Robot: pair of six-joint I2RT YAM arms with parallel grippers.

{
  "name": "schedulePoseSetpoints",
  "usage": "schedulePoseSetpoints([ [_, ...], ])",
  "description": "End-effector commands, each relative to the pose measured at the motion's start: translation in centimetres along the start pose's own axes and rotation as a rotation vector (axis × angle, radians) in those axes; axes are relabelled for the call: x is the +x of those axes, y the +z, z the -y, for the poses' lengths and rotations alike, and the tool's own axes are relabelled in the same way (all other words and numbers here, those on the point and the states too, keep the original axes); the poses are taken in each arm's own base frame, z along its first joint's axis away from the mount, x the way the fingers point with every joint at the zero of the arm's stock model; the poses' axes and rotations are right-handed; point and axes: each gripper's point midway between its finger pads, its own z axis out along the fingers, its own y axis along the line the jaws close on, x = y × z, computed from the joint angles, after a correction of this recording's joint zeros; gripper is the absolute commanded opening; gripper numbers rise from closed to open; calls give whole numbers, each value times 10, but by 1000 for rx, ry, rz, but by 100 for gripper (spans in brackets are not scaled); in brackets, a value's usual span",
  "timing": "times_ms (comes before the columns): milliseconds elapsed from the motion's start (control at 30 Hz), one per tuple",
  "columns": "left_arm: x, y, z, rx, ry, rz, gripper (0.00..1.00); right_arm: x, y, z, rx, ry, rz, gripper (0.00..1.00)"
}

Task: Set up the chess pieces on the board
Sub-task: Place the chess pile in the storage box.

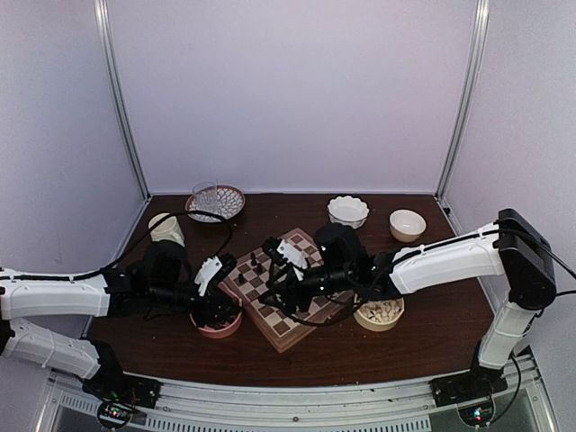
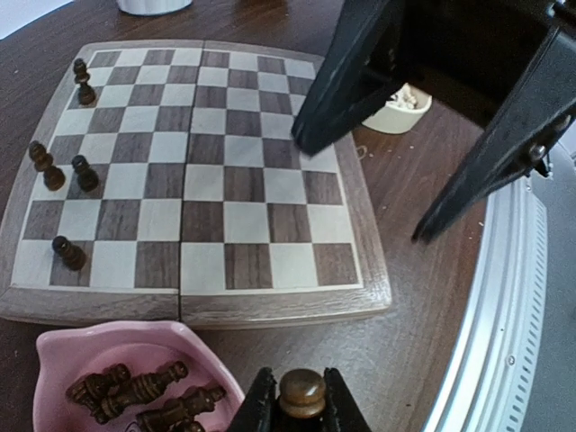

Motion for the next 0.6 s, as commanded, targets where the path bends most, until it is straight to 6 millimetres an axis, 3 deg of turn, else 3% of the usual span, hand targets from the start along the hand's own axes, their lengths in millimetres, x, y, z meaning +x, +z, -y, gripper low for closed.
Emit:
schedulePoseSetpoints([
  [0,-15,-3,24,136,62,72,11,-2,12,-25,-126,1,-16,52],
  [200,-11,2,9,38,65,44,11,-3,28,-23,-154,136,-17,52],
  [333,-7,2,-16,-104,63,24,10,-3,39,-14,-122,264,-18,52],
  [433,-6,1,-23,-146,77,30,10,-2,47,-11,-122,339,-16,50],
  [567,-7,-2,-40,-242,22,33,10,5,48,-8,-112,305,-16,50],
])
